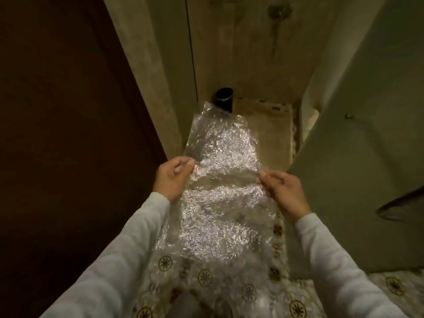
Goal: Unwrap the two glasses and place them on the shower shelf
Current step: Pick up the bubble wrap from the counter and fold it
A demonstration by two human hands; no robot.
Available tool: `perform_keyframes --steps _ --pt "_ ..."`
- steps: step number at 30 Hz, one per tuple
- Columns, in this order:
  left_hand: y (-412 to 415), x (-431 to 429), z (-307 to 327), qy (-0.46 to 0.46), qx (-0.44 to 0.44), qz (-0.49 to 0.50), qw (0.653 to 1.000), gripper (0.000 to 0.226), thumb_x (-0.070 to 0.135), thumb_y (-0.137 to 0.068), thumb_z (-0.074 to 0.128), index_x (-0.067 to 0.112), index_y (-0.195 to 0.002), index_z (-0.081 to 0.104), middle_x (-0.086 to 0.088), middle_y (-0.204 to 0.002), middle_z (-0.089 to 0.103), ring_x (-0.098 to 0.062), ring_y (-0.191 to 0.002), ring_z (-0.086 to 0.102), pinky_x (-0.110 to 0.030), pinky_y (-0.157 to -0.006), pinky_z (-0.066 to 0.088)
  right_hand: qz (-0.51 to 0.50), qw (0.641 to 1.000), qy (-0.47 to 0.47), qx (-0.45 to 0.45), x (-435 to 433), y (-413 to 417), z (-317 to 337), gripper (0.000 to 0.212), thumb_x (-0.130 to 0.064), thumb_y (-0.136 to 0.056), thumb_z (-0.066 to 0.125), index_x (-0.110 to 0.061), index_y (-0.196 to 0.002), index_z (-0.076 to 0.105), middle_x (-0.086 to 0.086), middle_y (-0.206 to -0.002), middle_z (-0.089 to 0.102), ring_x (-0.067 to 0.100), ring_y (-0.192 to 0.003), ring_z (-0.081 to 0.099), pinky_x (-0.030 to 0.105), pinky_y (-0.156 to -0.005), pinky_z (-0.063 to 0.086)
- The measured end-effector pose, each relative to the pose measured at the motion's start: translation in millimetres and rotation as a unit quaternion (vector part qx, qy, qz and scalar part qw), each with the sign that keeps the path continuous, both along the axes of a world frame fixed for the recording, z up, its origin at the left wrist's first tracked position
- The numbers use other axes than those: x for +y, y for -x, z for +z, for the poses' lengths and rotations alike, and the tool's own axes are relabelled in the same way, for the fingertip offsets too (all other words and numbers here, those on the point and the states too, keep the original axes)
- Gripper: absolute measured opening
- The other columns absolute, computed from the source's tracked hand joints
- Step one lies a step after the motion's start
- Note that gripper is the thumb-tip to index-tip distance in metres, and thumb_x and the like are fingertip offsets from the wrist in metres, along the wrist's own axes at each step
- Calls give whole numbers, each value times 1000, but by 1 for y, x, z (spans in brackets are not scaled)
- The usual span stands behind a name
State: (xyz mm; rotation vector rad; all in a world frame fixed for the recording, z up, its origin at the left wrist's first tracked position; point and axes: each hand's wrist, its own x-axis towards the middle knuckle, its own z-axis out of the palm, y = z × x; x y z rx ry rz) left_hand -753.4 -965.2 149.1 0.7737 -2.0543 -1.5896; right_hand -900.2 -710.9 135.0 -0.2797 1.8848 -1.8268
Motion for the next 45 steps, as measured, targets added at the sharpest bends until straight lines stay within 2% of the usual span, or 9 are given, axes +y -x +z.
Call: perform_keyframes --steps 7,11,18,22,24,30,33,41,45 --pt "74 -54 -17 -77 19 4 997 6 27 -85 76 31 -81 77 -3 -80 78 -2 -41 54 -15 -41 43 -46 999 2 -8 -53 83 -4 17 -16 -97 67 0 -102 71 -10 -66 74 -4 -52 60 10 -51 47" --pt "134 -100 -27 -103 35 104 989 7 29 -90 72 23 -92 74 0 -83 78 -8 -47 56 -22 -47 40 53 997 -49 15 -76 120 0 8 -16 -96 69 -8 -96 72 -11 -64 72 -2 -49 60 12 -45 45" --pt "233 -156 -31 -209 -9 -80 975 55 28 -65 85 26 -115 62 -8 -88 79 -14 -61 73 -24 -43 52 -98 993 -27 61 -132 204 1 14 -5 -96 67 -14 -87 74 -1 -69 75 7 -38 52 18 -37 41" --pt "296 -182 -36 -164 -6 -80 983 41 22 -70 89 46 -96 68 -12 -92 78 -27 -80 76 -39 -58 60 -127 989 -40 65 -150 251 -2 10 -18 -97 67 -16 -92 76 1 -76 78 8 -40 53 20 -39 43" --pt "323 -190 -41 -138 -20 -85 987 41 20 -74 87 43 -101 66 -13 -95 77 -30 -89 75 -45 -73 61 -153 986 -33 57 -155 276 -3 13 -25 -98 67 -19 -92 77 1 -77 78 9 -46 60 20 -44 48" --pt "422 -207 -45 -117 -39 -131 984 17 23 -85 77 22 -101 74 1 -97 78 -12 -92 73 -34 -79 61 -200 977 -10 77 -160 363 -5 16 -16 -99 64 -15 -87 75 4 -73 76 11 -49 61 20 -43 47" --pt "490 -204 -39 -125 -19 -129 984 12 10 -87 72 17 -96 73 11 -83 78 0 -77 72 -14 -66 56 -186 979 -17 81 -159 415 -11 16 -9 -100 60 -10 -97 75 4 -74 75 10 -47 60 21 -42 47" --pt "645 -198 -35 -130 -27 -165 977 11 21 -86 75 12 -91 78 -7 -95 79 -16 -87 75 -25 -78 56 -171 984 27 47 -143 574 -5 22 -9 -99 63 -6 -120 69 11 -98 78 19 -75 71 27 -65 58" --pt "708 -209 -21 -178 -30 -162 970 18 3 -85 71 19 -90 78 -12 -93 78 -16 -61 73 -22 -50 54 -125 991 32 34 -138 645 2 23 -1 -97 63 -4 -119 71 11 -96 77 18 -77 71 29 -68 58"
